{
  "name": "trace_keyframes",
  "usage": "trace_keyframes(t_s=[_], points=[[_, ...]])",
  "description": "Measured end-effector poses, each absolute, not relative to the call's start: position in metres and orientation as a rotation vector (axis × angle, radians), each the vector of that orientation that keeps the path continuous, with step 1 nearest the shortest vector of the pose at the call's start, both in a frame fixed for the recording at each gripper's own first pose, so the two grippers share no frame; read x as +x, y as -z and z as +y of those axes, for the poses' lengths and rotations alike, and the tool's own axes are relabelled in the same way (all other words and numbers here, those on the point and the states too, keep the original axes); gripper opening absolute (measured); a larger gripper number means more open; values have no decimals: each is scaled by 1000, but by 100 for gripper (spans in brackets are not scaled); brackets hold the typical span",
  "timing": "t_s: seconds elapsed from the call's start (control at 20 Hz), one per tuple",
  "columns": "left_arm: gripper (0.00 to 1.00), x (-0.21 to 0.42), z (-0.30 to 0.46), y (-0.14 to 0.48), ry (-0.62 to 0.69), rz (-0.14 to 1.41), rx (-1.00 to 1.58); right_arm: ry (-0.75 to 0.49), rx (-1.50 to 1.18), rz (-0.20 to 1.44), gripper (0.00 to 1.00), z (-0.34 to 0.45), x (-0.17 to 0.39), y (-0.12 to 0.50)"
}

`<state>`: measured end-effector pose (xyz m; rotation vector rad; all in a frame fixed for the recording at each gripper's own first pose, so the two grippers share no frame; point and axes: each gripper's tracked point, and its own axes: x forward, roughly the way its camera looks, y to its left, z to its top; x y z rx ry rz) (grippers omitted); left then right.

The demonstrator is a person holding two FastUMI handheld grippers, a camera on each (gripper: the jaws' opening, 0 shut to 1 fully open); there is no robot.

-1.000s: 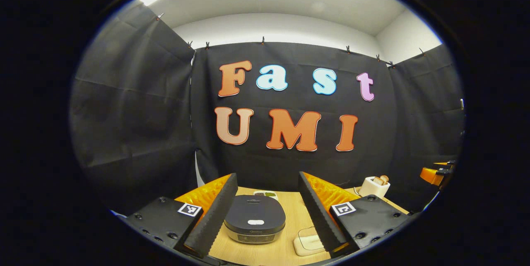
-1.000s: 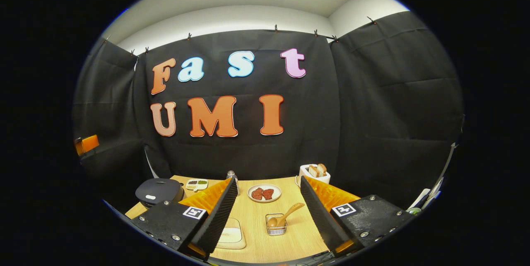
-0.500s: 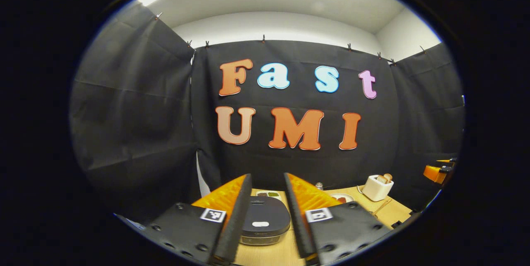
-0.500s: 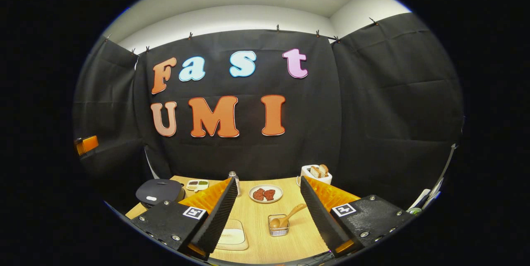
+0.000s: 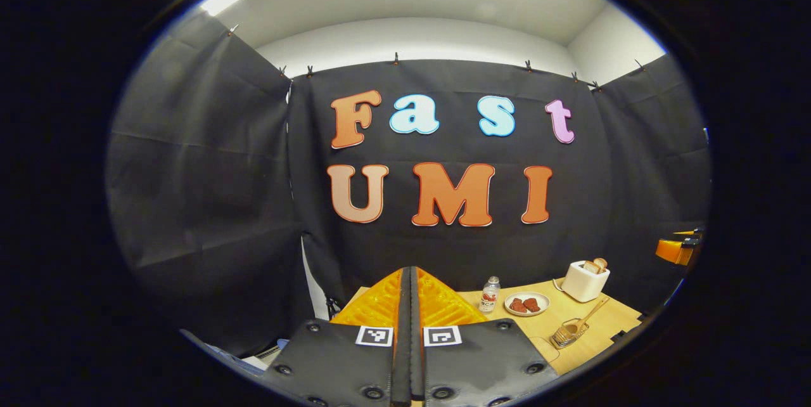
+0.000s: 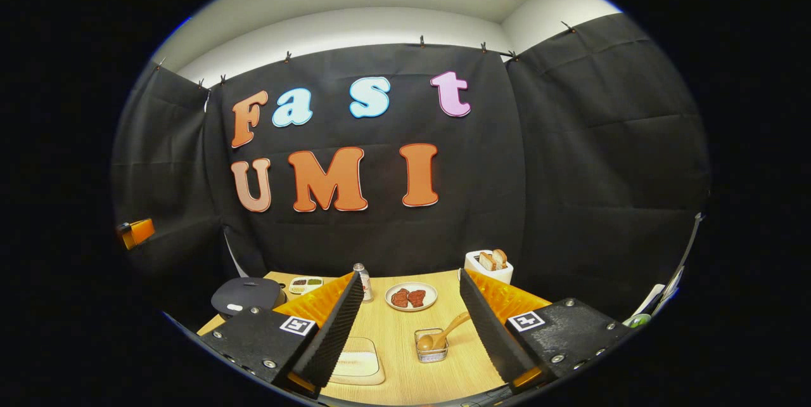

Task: Close the left gripper, press the button to open the rice cooker; take a wooden spoon from the chopstick holder with the right hand, scoop a spoonful of rice and pour it into the rice cooker, then put the wooden spoon back into the chopstick holder.

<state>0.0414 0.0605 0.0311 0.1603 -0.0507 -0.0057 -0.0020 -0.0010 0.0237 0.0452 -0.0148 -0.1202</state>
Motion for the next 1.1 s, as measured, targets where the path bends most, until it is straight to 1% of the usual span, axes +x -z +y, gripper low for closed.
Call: trace_keyframes(t_s=[0.05,0.1,0.15,0.2,0.25,0.3,0.35,0.4,0.45,0.5,0.55,0.7,0.8,0.95,1.0,1.05,1.1], points=[[1,49,63,-24,12,-44,164,122,48,-12,95,-2,-1,-22],[1,58,63,-14,17,-27,158,121,50,-7,95,-3,0,-21],[4,68,62,-1,31,-2,136,123,49,-2,95,-3,0,-20],[4,76,59,8,46,13,111,127,45,2,95,-5,1,-19],[7,87,60,18,49,26,107,136,42,0,95,-8,2,-20],[7,97,62,30,47,37,120,145,40,-3,95,-11,3,-21],[4,106,63,46,53,52,127,156,41,-1,100,-14,3,-19],[4,115,62,62,68,86,113,162,45,7,95,-16,3,-17],[4,119,62,82,69,129,100,169,46,17,95,-17,2,-13],[4,125,63,100,78,162,88,181,44,25,100,-20,2,-10],[4,130,66,116,76,186,87,193,38,30,95,-23,1,-9],[4,142,81,168,46,283,154,216,19,48,95,-26,-2,-3],[4,148,84,194,48,337,142,233,7,55,95,-31,-5,-1],[4,160,95,214,36,383,108,257,2,69,95,-38,-9,6],[4,163,98,218,31,394,105,265,3,76,100,-41,-11,8],[4,164,101,223,25,406,98,271,5,80,100,-43,-13,10],[4,164,102,225,21,417,87,276,8,84,95,-45,-14,12]])
